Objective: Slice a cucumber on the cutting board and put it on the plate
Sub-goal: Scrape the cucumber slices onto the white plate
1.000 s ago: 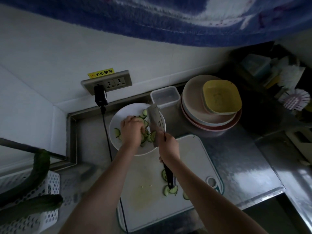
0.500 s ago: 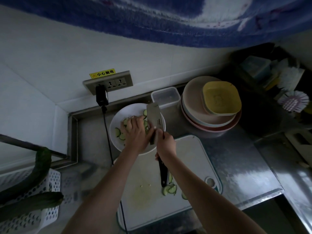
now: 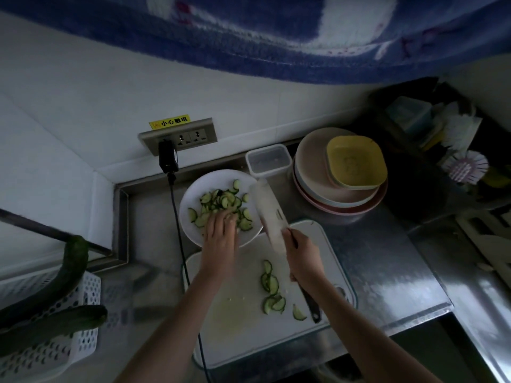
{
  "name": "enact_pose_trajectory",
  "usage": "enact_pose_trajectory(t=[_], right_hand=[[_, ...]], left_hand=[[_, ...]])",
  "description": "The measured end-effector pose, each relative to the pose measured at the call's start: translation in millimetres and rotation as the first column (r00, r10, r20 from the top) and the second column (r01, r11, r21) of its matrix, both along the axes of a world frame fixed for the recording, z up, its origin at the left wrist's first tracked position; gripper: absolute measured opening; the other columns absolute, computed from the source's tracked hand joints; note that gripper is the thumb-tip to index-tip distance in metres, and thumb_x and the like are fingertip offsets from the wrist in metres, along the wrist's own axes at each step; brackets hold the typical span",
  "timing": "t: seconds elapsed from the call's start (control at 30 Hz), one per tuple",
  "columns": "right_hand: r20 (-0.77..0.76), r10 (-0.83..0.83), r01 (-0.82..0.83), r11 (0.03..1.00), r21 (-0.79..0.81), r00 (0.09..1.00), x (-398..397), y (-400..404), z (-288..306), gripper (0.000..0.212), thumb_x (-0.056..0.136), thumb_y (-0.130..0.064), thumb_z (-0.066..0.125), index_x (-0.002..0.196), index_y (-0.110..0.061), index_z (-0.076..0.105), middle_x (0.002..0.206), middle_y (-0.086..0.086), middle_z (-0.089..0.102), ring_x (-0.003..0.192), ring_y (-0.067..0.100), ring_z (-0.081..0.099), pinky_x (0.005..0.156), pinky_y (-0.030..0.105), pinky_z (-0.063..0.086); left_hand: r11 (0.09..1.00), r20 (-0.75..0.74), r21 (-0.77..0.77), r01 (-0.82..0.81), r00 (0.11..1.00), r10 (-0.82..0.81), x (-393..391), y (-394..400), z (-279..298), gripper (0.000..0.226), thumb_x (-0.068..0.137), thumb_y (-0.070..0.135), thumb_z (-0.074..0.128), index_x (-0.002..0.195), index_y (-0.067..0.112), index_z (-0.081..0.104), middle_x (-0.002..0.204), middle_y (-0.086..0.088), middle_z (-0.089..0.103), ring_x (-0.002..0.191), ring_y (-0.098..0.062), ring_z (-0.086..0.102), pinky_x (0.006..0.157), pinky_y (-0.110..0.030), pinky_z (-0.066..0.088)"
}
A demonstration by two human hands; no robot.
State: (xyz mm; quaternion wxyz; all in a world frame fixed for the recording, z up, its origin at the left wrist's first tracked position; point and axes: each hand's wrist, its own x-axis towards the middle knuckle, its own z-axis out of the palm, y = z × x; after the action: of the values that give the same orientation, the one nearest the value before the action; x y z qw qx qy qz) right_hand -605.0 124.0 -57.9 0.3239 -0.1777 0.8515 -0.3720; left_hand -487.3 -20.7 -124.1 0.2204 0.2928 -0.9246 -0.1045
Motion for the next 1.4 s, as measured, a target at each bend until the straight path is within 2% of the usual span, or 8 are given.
enact_pose_trajectory(t=[0.17,0.33,0.43,0.63,0.77,0.97,1.23,1.4], right_hand=[[-0.177,0.008,0.014,0.992,0.122,0.984,4,80,-10,0.031,0.099,-0.042,0.038,0.095,-0.02,0.061,0.069,-0.002,0.061,0.056,0.018,0.059,0.052,0.041,0.052],[-0.134,-0.062,0.086,0.979,0.184,0.989,6,103,-29,0.035,0.1,-0.039,0.038,0.083,-0.017,0.06,0.068,0.001,0.06,0.057,0.017,0.059,0.053,0.037,0.05],[-0.128,-0.112,0.133,0.976,0.172,0.985,13,112,-31,0.034,0.1,-0.037,0.039,0.077,-0.018,0.056,0.066,0.001,0.059,0.057,0.017,0.056,0.05,0.032,0.042],[-0.055,-0.416,0.42,0.897,0.138,0.907,72,147,-48,0.034,0.098,-0.038,0.039,0.08,-0.018,0.06,0.071,0.007,0.065,0.07,0.027,0.062,0.063,0.038,0.048],[0.03,-0.556,0.548,0.826,0.13,0.831,100,142,-50,0.031,0.099,-0.035,0.039,0.083,-0.021,0.06,0.079,0.009,0.065,0.074,0.025,0.06,0.069,0.034,0.046],[0.081,-0.693,0.676,0.718,0.162,0.716,139,125,-54,0.034,0.1,-0.031,0.04,0.099,-0.011,0.068,0.096,0.016,0.07,0.09,0.033,0.064,0.067,0.029,0.04],[0.13,-0.799,0.779,0.601,0.178,0.587,175,82,-52,0.034,0.1,-0.028,0.04,0.114,-0.011,0.065,0.115,0.013,0.067,0.107,0.03,0.061,0.081,0.03,0.044],[0.157,-0.835,0.822,0.548,0.156,0.527,187,51,-48,0.036,0.1,-0.032,0.036,0.116,-0.015,0.063,0.112,0.011,0.068,0.105,0.03,0.061,0.076,0.028,0.041]], left_hand=[[0.965,-0.125,0.233,0.12,0.988,-0.093,40,65,-7,0.039,0.098,0.03,0.037,0.127,0.005,0.044,0.134,-0.015,0.045,0.127,-0.027,0.041,0.1,-0.038,0.043],[0.906,0.148,0.373,0.202,0.95,-0.273,65,118,-36,0.09,0.086,0.071,0.036,0.151,0.02,0.0,0.158,-0.005,0.006,0.145,-0.02,0.005,0.115,-0.038,0.017],[0.922,0.206,0.327,0.207,0.937,-0.283,59,121,-41,0.106,0.079,0.078,0.038,0.151,0.01,0.003,0.157,-0.009,0.009,0.144,-0.024,0.008,0.114,-0.036,0.014],[0.885,0.081,0.383,0.265,0.945,-0.318,20,99,-33,0.072,0.093,0.05,0.036,0.144,0.0,0.03,0.151,-0.014,0.028,0.14,-0.023,0.02,0.113,-0.036,0.016],[0.862,0.073,0.402,0.31,0.927,-0.367,11,99,-33,0.066,0.095,0.043,0.034,0.146,0.002,0.026,0.153,-0.011,0.025,0.142,-0.021,0.017,0.116,-0.034,0.014],[0.823,0.026,0.356,0.443,0.875,-0.483,22,102,-38,0.056,0.1,0.034,0.027,0.141,-0.003,0.036,0.149,-0.014,0.033,0.141,-0.025,0.025,0.111,-0.044,0.024],[0.854,0.05,0.406,0.327,0.925,-0.377,15,93,-37,0.061,0.101,0.038,0.019,0.139,-0.007,0.036,0.145,-0.021,0.036,0.139,-0.026,0.025,0.115,-0.035,0.015],[0.813,-0.029,0.434,0.387,0.909,-0.417,21,93,-38,0.059,0.102,0.036,0.018,0.137,-0.007,0.04,0.143,-0.017,0.04,0.137,-0.024,0.029,0.113,-0.035,0.019]])
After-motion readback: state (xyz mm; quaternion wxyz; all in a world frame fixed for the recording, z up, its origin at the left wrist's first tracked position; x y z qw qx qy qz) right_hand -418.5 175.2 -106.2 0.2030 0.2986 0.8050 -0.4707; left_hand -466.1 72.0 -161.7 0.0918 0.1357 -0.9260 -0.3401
